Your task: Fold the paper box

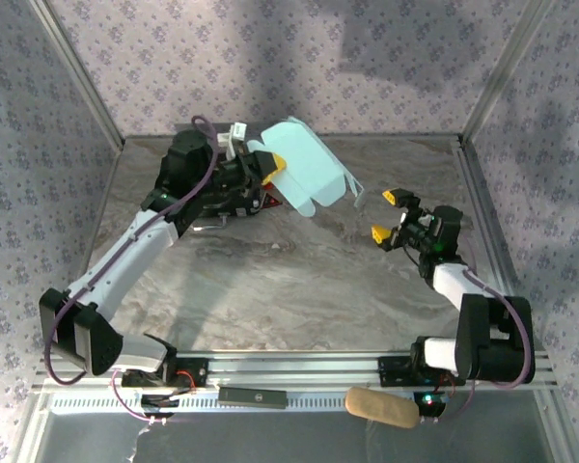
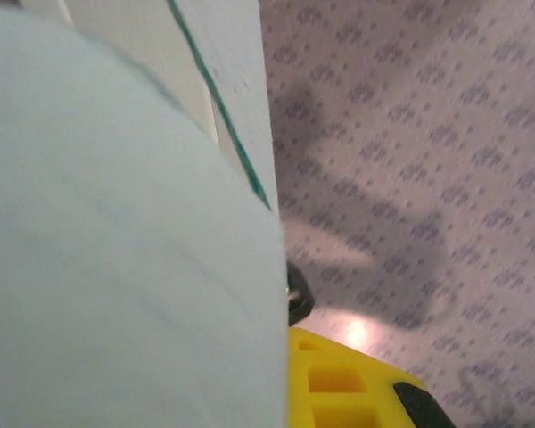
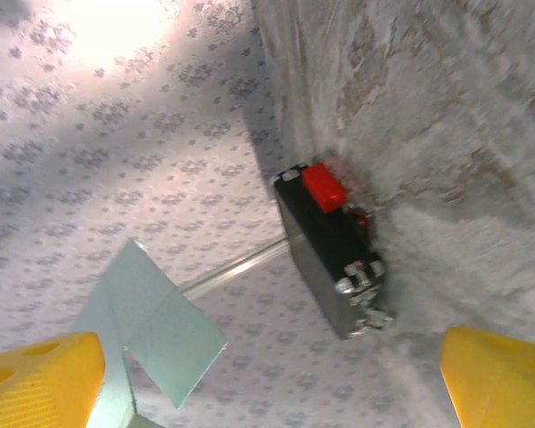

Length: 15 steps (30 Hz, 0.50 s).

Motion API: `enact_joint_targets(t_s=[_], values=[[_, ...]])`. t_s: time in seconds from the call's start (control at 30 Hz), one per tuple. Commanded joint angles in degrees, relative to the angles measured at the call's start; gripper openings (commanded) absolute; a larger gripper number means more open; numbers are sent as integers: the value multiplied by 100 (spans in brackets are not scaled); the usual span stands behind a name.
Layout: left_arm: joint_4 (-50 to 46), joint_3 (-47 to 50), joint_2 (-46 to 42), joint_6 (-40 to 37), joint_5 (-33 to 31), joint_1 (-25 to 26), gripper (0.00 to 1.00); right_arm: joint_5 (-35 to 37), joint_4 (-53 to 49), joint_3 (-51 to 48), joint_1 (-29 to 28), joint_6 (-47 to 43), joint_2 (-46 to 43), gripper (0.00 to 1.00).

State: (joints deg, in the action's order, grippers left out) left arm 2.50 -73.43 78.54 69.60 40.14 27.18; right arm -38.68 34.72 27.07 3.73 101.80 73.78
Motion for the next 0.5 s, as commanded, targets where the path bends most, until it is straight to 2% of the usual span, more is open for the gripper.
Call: enact_joint_targets(t_s=[0.0,0.23,0.33,0.47], values=[[663,-25,-197,827,-256,-108,0,360,873,178,-261,1573,-46,98],[1046,180,-226,1192,-472,-257,0,1746,378,343,-1263,2187,-780,98],[1146,237,-199,1278,-476,-266,0,2497,534,323,-1716,2304,-934,98],[1227,331,-222,1339,-490,-267,0,2863,533,587,-2059,2293,-880,98]])
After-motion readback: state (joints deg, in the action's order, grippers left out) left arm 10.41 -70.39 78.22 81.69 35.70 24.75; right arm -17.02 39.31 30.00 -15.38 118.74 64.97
